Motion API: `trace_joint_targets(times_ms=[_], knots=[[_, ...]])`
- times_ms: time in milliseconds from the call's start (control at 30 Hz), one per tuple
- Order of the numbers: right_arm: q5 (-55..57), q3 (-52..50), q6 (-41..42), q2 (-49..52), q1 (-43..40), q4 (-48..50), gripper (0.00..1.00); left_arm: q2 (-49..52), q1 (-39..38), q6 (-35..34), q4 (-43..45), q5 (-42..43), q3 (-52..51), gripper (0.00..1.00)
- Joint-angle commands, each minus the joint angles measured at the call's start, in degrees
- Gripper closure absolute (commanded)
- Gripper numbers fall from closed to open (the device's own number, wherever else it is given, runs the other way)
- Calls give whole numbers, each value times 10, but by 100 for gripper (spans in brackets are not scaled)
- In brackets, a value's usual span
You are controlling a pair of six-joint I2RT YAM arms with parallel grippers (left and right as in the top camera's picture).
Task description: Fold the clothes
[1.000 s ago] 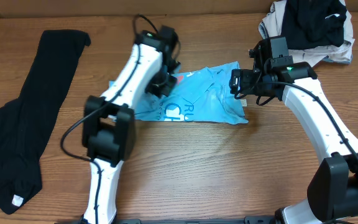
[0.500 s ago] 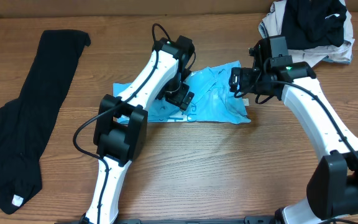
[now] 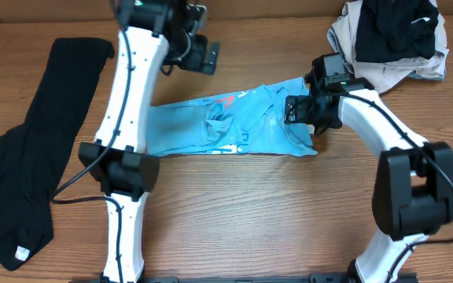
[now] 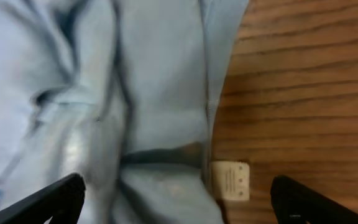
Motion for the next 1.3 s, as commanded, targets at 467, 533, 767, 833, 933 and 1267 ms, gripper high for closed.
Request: trace_joint_targets(times_ms=[467, 533, 767, 833, 933, 1267], knots=[[-136, -17, 3, 84, -1, 75, 19, -1, 59, 39, -51, 24, 7, 0], [-134, -18, 10, 84, -1, 72, 36, -1, 59, 39, -51, 24, 7, 0], [-94, -18, 14, 84, -3, 66, 96, -1, 59, 39, -55, 24, 7, 0], [-70, -18, 23, 83, -8, 59, 96, -1, 59, 39, -57, 22, 7, 0], [-71, -13, 24, 66, -31, 33, 96, -1, 59, 40, -59, -10, 7, 0], [-175, 16, -78, -94, -149, -105, 96, -1, 99, 36, -56, -131, 7, 0]])
